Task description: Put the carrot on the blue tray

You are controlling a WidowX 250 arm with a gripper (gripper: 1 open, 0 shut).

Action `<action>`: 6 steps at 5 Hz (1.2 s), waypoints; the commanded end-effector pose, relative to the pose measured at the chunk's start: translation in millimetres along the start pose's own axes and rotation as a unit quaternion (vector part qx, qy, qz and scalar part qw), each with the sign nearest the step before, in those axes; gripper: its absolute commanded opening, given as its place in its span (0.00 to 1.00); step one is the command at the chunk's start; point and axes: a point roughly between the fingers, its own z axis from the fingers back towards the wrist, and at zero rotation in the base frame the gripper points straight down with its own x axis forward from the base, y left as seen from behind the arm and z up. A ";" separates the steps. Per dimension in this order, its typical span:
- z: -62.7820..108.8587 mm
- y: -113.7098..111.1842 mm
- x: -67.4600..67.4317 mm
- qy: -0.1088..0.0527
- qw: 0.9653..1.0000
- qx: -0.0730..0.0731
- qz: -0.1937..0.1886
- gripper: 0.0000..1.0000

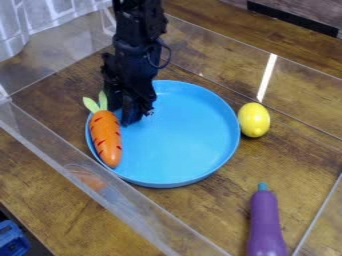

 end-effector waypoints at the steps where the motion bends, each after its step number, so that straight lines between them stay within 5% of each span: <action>1: 10.9 3.1 15.5 -0.017 0.999 0.007 0.028 0.00; 2: 14.6 -3.6 20.5 -0.022 0.999 0.007 0.026 1.00; 4: 26.5 -15.4 32.1 -0.039 0.999 0.008 0.024 1.00; 6: 32.6 -27.2 30.1 -0.079 0.996 0.000 -0.033 1.00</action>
